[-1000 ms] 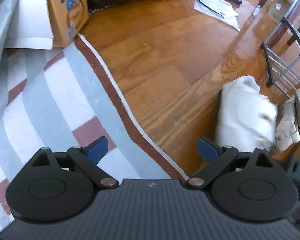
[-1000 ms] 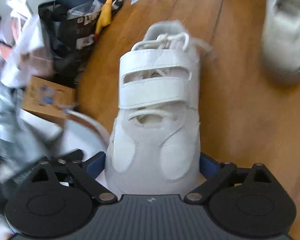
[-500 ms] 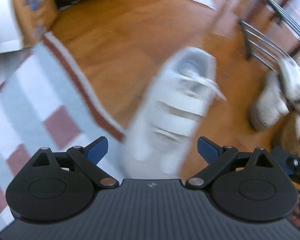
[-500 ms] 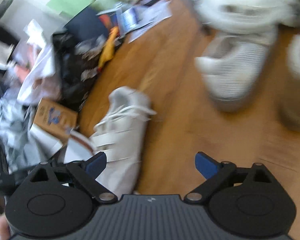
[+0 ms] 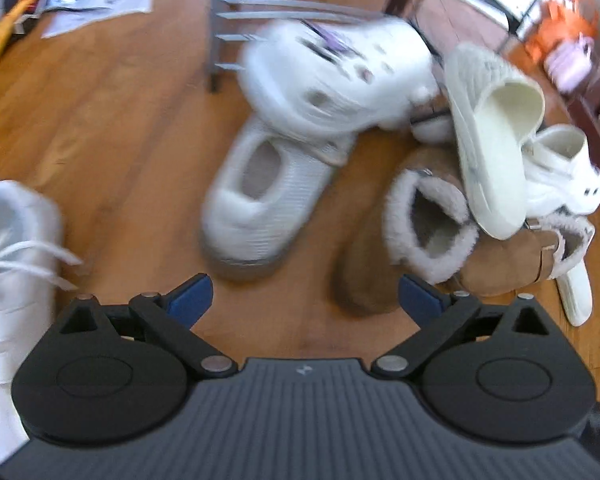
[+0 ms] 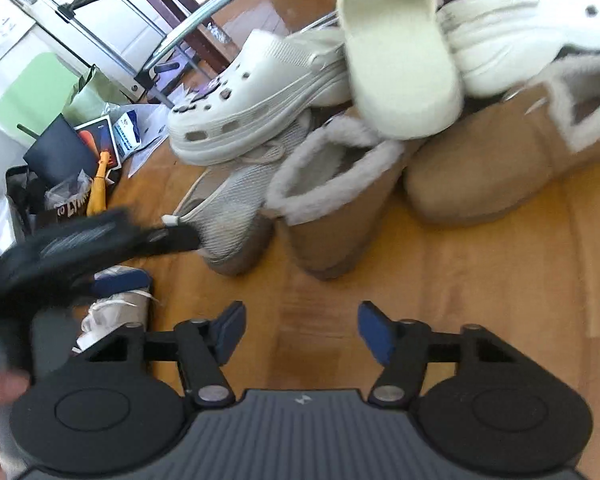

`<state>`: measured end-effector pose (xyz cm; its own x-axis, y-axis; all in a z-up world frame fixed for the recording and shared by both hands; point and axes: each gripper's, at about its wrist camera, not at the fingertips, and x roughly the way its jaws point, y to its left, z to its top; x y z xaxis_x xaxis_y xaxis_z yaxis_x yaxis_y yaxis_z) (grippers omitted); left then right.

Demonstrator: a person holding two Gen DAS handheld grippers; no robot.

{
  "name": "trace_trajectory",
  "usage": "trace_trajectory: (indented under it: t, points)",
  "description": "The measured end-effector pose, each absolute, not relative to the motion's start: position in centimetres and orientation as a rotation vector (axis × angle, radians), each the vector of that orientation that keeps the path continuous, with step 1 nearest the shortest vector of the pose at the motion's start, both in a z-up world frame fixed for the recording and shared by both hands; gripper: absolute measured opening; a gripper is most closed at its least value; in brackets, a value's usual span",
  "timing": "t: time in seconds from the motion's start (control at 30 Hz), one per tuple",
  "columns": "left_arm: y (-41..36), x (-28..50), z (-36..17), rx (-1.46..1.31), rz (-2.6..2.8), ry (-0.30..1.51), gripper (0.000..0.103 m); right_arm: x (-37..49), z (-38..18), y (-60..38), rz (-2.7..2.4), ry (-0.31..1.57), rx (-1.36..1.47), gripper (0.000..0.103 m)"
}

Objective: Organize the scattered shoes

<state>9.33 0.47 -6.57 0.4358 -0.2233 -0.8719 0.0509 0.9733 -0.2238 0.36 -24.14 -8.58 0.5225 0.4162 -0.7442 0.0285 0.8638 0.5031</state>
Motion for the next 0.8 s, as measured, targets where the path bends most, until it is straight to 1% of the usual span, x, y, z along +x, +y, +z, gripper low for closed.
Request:
trace_trajectory:
  t: [0.13,0.27,0.33,0.4,0.43,0.47,0.5,0.53,0.57,0.6,0.63,0.73,0.8]
  points:
    - [-2.3,9.8,-7.5,-0.175,-0.142,1.124,0.101,-0.2,-8.8,-25.8,0.201,0.989,0.462,0.064]
    - [-2.9,11.3,-9.0,-0.246,-0.068,1.148,0.103,-0.3,-9.4,-27.1,0.188,1.002,0.479,0.072]
    - [-2.9,12.0,-9.6,-0.295,-0.03,1.148,0.103,-0.4,-9.5,-27.3,0.191,1.013,0.476,0.073]
    - [-3.2,13.1,-11.0,-0.307,0.004,1.186,0.103,-0.6,-9.6,-27.4,0.19,1.024,0.468,0.073]
    - [-3.3,13.6,-11.7,-0.31,0.006,1.21,0.099,-0.7,-9.6,-27.5,0.186,1.026,0.463,0.073]
    - [-3.4,13.6,-12.5,-0.319,-0.002,1.226,0.091,-0.7,-9.6,-27.6,0.183,1.027,0.46,0.073]
    - [-3.3,13.4,-13.3,-0.331,-0.018,1.235,0.052,-0.8,-9.7,-27.7,0.18,1.029,0.461,0.073]
    - [-3.3,13.2,-13.6,-0.341,-0.033,1.238,0.042,-0.9,-9.7,-27.9,0.174,1.03,0.466,0.074]
    - [-3.5,12.8,-13.3,-0.315,-0.036,1.226,0.036,-0.9,-9.8,-28.2,0.166,1.028,0.471,0.075]
    - [-4.0,12.3,-12.6,-0.25,-0.028,1.202,0.025,-0.8,-9.9,-28.4,0.158,1.027,0.477,0.075]
    - [-4.3,11.9,-11.9,-0.191,-0.018,1.173,0.021,-0.8,-10.0,-28.6,0.152,1.025,0.481,0.076]
    - [-4.8,10.2,-10.6,-0.035,-0.009,1.066,0.021,-0.9,-10.3,-29.0,0.134,1.012,0.48,0.076]
    - [-3.8,9.7,-10.4,-0.074,-0.022,1.086,0.021,-0.9,-10.4,-29.2,0.128,1.008,0.481,0.076]
